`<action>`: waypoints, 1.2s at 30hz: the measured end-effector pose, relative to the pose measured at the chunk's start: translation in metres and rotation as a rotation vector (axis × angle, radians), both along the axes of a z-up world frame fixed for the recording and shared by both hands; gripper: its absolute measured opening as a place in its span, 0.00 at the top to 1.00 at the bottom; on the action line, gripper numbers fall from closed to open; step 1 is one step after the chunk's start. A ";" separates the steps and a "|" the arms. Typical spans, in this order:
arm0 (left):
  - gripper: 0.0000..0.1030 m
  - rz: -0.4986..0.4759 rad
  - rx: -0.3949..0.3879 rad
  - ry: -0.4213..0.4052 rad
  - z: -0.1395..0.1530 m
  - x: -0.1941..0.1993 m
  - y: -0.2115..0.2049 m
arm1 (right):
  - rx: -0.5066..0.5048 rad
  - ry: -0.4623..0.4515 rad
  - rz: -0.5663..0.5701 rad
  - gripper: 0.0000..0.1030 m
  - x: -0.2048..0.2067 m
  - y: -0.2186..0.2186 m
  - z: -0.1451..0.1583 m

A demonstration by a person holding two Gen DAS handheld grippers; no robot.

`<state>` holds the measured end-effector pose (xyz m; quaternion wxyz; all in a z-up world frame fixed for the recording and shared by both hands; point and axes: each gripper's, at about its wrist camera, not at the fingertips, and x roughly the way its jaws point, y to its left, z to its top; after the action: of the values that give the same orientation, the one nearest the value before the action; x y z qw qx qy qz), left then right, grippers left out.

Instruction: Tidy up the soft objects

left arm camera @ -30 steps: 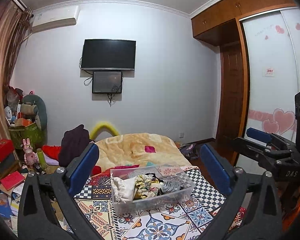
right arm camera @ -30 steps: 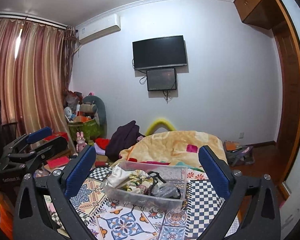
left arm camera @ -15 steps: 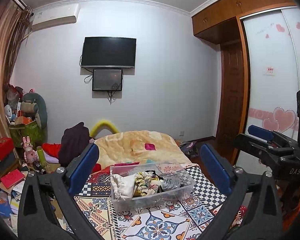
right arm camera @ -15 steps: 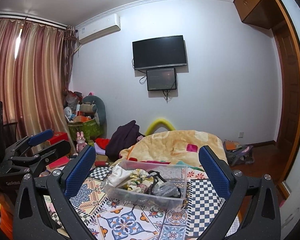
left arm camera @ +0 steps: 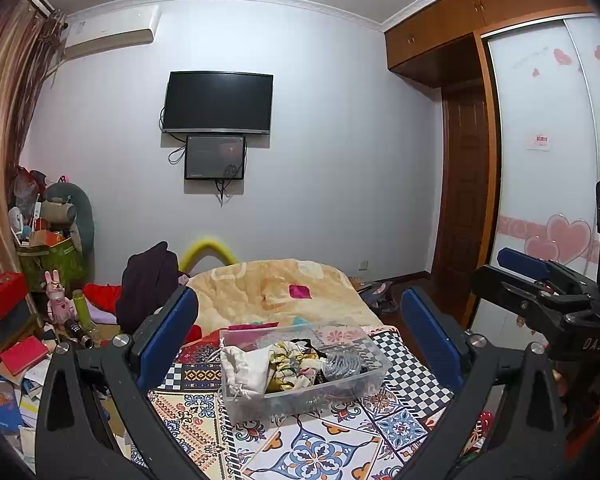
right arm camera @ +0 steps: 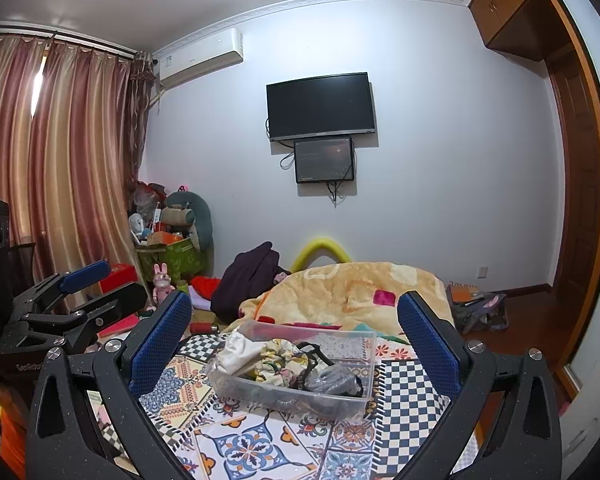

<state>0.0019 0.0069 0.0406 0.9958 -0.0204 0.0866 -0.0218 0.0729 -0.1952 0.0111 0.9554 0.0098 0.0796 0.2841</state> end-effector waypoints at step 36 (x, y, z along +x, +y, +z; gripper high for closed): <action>0.00 -0.016 -0.033 0.036 -0.005 0.008 0.006 | -0.003 0.004 -0.002 0.00 0.001 0.000 0.000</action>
<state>0.0097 0.0130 0.0361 0.9934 -0.0367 0.1041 -0.0306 0.0735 -0.1953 0.0114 0.9555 0.0090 0.0818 0.2832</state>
